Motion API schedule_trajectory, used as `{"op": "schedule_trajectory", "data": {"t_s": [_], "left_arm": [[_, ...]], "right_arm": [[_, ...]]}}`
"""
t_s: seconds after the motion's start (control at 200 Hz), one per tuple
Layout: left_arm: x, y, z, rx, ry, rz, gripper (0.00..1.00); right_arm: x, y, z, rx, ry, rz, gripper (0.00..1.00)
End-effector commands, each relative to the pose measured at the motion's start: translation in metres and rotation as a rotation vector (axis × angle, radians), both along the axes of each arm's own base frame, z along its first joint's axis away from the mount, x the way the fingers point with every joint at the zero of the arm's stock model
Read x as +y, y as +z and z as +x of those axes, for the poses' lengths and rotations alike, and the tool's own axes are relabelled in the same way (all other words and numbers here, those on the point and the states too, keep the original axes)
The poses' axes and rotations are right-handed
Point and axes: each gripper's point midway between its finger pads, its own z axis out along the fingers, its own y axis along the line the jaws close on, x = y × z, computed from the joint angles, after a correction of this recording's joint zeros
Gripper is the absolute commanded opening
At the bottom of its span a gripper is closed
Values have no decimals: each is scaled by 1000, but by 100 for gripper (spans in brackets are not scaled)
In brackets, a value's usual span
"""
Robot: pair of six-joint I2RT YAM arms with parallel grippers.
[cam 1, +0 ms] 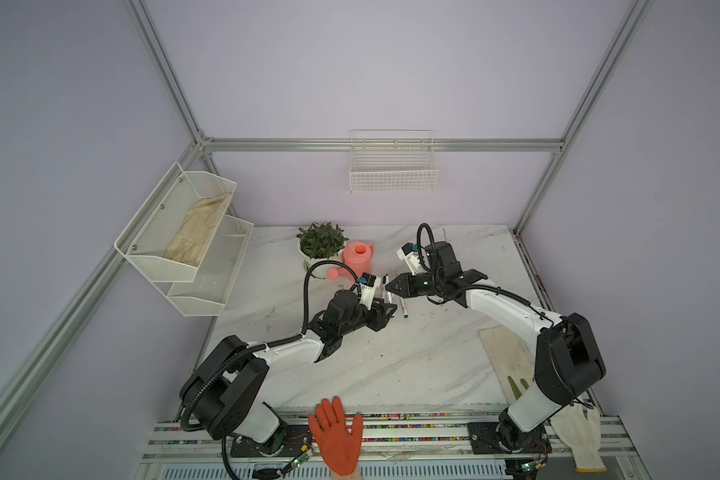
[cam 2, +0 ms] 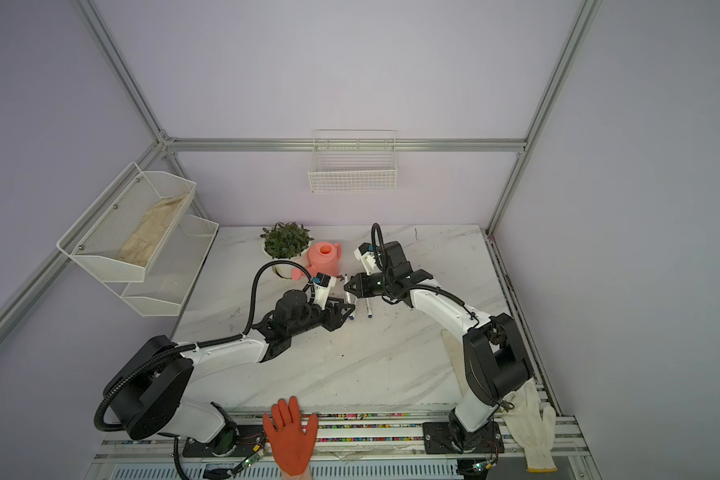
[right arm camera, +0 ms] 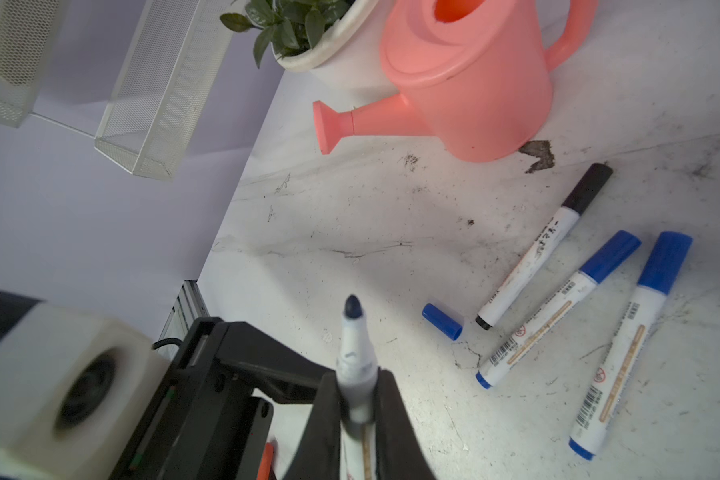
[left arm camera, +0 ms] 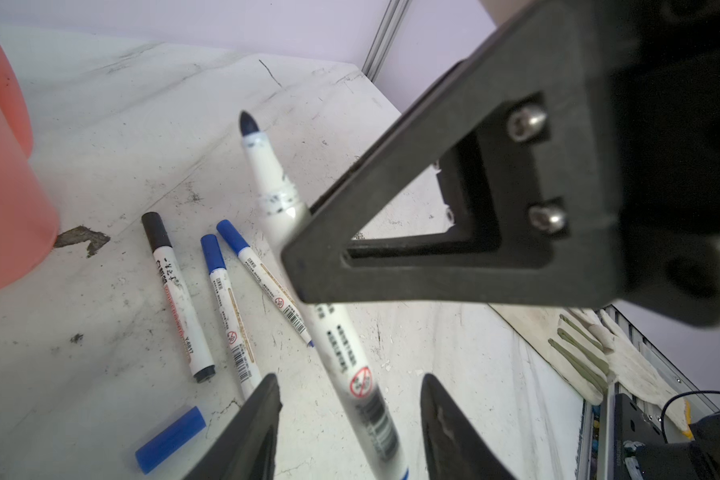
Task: Insert the pens into the pen caps
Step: 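Hand the uncapped marker from the right gripper into the left gripper, then hold the marker upright with the left gripper while the right grasps the blue cap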
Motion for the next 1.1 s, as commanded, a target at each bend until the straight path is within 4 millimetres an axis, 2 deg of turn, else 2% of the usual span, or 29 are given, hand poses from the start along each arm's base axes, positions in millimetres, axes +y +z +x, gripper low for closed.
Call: {"op": "schedule_trajectory", "data": {"t_s": [0.0,0.095,0.405,0.62,0.695,0.8,0.88,0.915,0.935,1.1], "left_arm": [[-13,45,19,-105,16,-79,52],[-14,49,21,-118,25,-99,49],[-18,60,28,-140,35,-157,30],[-13,51,30,-112,70,-148,2],[1,44,34,-88,143,-137,0],[28,38,36,-61,258,-152,0],[53,32,37,-46,369,-138,0],[66,21,40,-21,436,-107,0],[75,30,38,-33,472,-117,0],[128,12,34,-2,696,-1,0]], "right_arm": [[3,18,-5,-35,22,43,1],[3,18,-7,-30,26,45,1],[2,17,-10,-29,37,46,0],[0,18,-10,-33,34,44,0],[-2,12,-7,-25,13,19,5],[-4,1,-7,-17,15,-33,25],[-4,-12,-7,-19,23,-103,33],[-3,-18,-6,-17,21,-129,35],[-2,-23,-6,-13,19,-147,36],[11,-64,-8,-21,68,-344,39]]}}
